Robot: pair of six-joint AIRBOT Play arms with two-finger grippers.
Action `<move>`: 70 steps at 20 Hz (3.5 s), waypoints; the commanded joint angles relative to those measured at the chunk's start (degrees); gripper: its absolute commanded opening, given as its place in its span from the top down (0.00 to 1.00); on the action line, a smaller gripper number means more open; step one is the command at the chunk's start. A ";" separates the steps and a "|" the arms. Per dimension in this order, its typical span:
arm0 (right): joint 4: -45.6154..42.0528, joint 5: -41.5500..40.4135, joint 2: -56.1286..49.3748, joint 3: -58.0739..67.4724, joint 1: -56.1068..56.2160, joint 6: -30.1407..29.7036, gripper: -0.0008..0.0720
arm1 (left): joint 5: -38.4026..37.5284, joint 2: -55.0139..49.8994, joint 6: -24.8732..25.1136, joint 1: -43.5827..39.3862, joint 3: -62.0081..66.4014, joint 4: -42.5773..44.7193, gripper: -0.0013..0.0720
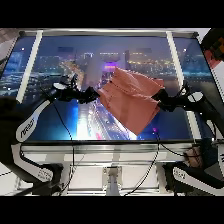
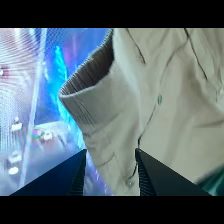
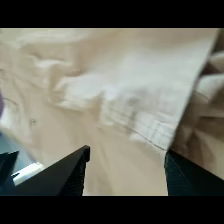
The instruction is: Fold the clothes and pants, and hang the long-sleeved shirts on hangers.
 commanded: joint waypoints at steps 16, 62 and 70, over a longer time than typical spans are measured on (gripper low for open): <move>3.54 13.70 -0.17 8.90 -0.09 -0.28 0.17 | 0.83 -0.63 -10.62 0.35 0.02 5.77 0.49; 8.55 -4.85 16.06 -12.79 15.34 10.14 0.98 | 14.71 5.22 1.77 -9.33 0.13 -9.29 0.96; 3.37 -16.57 37.75 -39.34 33.73 48.63 0.97 | 15.06 5.22 1.60 -10.21 0.13 -9.27 0.96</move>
